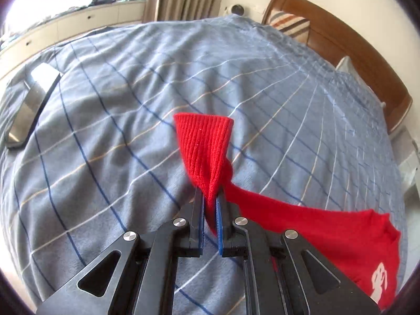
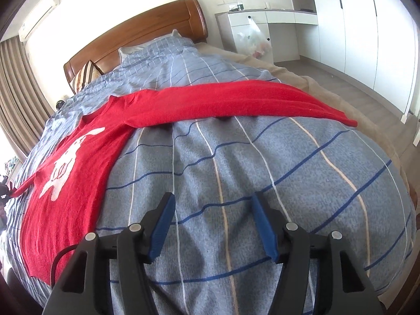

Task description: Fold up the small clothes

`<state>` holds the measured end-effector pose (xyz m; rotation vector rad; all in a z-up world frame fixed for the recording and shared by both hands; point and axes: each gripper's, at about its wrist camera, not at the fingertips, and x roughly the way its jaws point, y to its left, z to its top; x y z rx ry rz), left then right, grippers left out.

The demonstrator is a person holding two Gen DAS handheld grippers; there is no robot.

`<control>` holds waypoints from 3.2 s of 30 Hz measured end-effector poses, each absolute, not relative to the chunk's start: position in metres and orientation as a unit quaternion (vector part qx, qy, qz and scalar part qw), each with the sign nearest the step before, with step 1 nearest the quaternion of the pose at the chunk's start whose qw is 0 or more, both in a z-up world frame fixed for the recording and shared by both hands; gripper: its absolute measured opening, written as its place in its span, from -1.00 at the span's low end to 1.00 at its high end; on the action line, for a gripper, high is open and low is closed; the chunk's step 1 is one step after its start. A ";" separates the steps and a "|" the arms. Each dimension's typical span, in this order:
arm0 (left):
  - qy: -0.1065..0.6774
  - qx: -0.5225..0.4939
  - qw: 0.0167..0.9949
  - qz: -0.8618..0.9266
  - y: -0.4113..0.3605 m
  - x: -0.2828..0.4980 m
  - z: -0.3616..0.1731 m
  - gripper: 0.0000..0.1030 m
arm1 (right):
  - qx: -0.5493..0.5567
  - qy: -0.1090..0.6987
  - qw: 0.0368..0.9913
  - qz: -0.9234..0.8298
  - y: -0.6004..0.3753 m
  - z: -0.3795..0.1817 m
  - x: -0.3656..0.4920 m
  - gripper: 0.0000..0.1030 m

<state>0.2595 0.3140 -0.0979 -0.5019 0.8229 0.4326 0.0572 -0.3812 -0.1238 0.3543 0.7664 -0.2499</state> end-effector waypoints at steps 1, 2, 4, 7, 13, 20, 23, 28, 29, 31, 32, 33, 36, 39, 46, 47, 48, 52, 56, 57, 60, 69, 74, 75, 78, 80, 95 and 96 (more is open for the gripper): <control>0.393 -0.238 0.863 0.209 0.311 0.259 -0.104 -0.90 | 0.168 0.372 0.905 -0.123 -0.380 -0.124 0.058 0.18; 0.392 -0.244 0.862 0.210 0.310 0.255 -0.110 -0.90 | 0.165 0.373 0.905 -0.124 -0.379 -0.125 0.058 0.19; 0.382 -0.279 0.855 0.210 0.316 0.247 -0.119 -0.90 | 0.161 0.374 0.904 -0.127 -0.379 -0.125 0.059 0.19; 0.370 -0.341 0.846 0.179 0.336 0.236 -0.130 -0.87 | 0.155 0.377 0.904 -0.129 -0.378 -0.127 0.060 0.19; 0.343 -0.389 0.835 0.184 0.376 0.200 -0.125 -0.60 | 0.144 0.379 0.904 -0.135 -0.375 -0.128 0.061 0.20; 0.356 -0.363 0.851 0.133 0.382 0.205 -0.117 0.26 | 0.130 0.382 0.904 -0.138 -0.369 -0.129 0.063 0.28; 0.376 -0.329 0.858 0.120 0.368 0.220 -0.120 -0.38 | 0.126 0.383 0.904 -0.141 -0.368 -0.129 0.063 0.28; 0.403 -0.219 0.866 0.201 0.350 0.225 -0.113 -0.98 | 0.123 0.383 0.904 -0.142 -0.367 -0.129 0.063 0.27; 0.399 -0.219 0.863 0.220 0.354 0.222 -0.113 -0.98 | 0.123 0.383 0.904 -0.142 -0.366 -0.129 0.063 0.27; 0.404 -0.225 0.856 0.234 0.363 0.222 -0.120 -0.98 | 0.122 0.383 0.904 -0.143 -0.366 -0.129 0.063 0.27; 0.408 -0.223 0.854 0.235 0.363 0.223 -0.124 -0.98 | 0.120 0.384 0.904 -0.143 -0.366 -0.129 0.064 0.27; 0.410 -0.212 0.855 0.237 0.361 0.225 -0.126 -0.98 | 0.119 0.384 0.904 -0.144 -0.365 -0.129 0.063 0.27; 0.409 -0.177 0.862 0.241 0.349 0.228 -0.127 -0.93 | 0.124 0.382 0.905 -0.142 -0.368 -0.129 0.063 0.27; 0.396 -0.178 0.871 0.230 0.343 0.216 -0.116 -0.62 | 0.129 0.377 0.906 -0.140 -0.370 -0.127 0.062 0.27; 0.324 -0.132 0.928 0.125 0.271 0.165 -0.073 0.62 | 0.104 0.308 0.936 -0.135 -0.358 -0.102 0.049 0.38; 0.323 -0.122 0.933 0.102 0.256 0.165 -0.072 0.65 | 0.098 0.309 0.937 -0.131 -0.356 -0.103 0.052 0.40; 0.326 -0.110 0.936 0.078 0.241 0.169 -0.073 0.70 | 0.091 0.313 0.937 -0.127 -0.354 -0.104 0.057 0.40; 0.336 -0.055 0.940 0.032 0.193 0.195 -0.085 0.92 | 0.068 0.326 0.935 -0.121 -0.348 -0.112 0.076 0.40; 0.408 -0.066 0.910 0.032 0.190 0.227 -0.127 0.97 | 0.070 0.364 0.921 -0.121 -0.351 -0.133 0.087 0.43; 0.413 -0.062 0.908 0.029 0.190 0.228 -0.134 0.99 | 0.066 0.370 0.919 -0.122 -0.350 -0.137 0.088 0.46; 0.400 -0.051 0.914 0.044 0.187 0.222 -0.130 0.99 | 0.046 0.374 0.917 -0.128 -0.345 -0.143 0.090 0.55; 0.397 -0.047 0.916 0.039 0.184 0.219 -0.134 0.99 | 0.033 0.371 0.918 -0.134 -0.339 -0.148 0.090 0.62; 0.397 -0.047 0.916 0.039 0.185 0.220 -0.134 0.99 | 0.029 0.370 0.918 -0.137 -0.339 -0.149 0.090 0.67; 0.397 -0.047 0.916 0.039 0.185 0.220 -0.134 0.99 | 0.029 0.370 0.918 -0.137 -0.339 -0.149 0.090 0.67; 0.397 -0.047 0.916 0.039 0.185 0.220 -0.134 0.99 | 0.028 0.369 0.919 -0.136 -0.339 -0.149 0.090 0.69; 0.397 -0.047 0.916 0.039 0.185 0.220 -0.134 0.99 | 0.028 0.369 0.919 -0.137 -0.339 -0.149 0.089 0.69; 0.397 -0.048 0.916 0.039 0.184 0.220 -0.134 0.99 | 0.027 0.367 0.919 -0.139 -0.339 -0.149 0.088 0.70; 0.397 -0.048 0.916 0.039 0.185 0.220 -0.134 0.99 | 0.027 0.367 0.919 -0.139 -0.339 -0.149 0.088 0.70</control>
